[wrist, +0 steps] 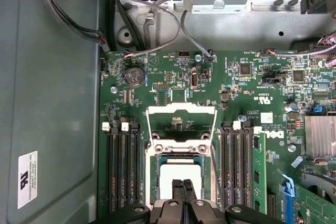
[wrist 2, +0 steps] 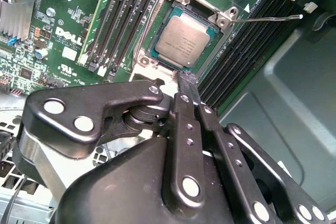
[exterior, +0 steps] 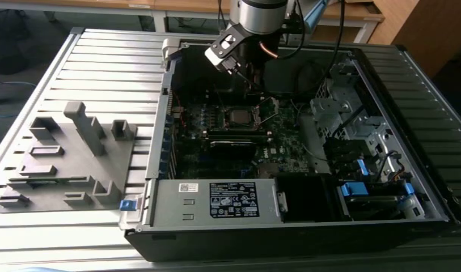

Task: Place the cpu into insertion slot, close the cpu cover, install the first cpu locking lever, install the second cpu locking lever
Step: 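Close the cpu cover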

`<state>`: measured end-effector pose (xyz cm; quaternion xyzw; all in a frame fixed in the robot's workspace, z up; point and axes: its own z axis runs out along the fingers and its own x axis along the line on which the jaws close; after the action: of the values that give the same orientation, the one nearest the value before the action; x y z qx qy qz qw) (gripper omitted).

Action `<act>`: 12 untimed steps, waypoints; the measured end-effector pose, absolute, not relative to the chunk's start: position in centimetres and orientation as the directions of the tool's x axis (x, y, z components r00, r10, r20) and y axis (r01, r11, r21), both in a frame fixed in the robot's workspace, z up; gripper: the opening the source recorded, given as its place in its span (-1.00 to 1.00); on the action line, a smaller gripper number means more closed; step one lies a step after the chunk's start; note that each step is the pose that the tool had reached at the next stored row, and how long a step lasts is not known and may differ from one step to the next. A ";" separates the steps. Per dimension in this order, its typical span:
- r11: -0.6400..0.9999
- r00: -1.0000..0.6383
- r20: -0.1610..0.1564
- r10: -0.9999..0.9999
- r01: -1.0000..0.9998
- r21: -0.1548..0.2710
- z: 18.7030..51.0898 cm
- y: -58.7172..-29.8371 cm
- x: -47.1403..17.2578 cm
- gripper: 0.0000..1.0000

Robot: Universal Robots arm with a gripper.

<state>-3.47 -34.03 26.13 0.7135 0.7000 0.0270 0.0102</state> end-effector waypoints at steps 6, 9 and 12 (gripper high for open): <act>-0.020 0.018 0.024 1.000 0.998 0.052 26.1 -34.0 -3.4 -0.79; -0.019 0.018 0.024 1.000 0.998 0.052 26.1 -34.0 -3.4 -0.79; -0.020 0.018 0.024 1.000 0.998 0.052 26.1 -34.0 -3.2 -0.79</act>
<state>-3.22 -34.03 26.13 0.7135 0.7000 0.0271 0.0102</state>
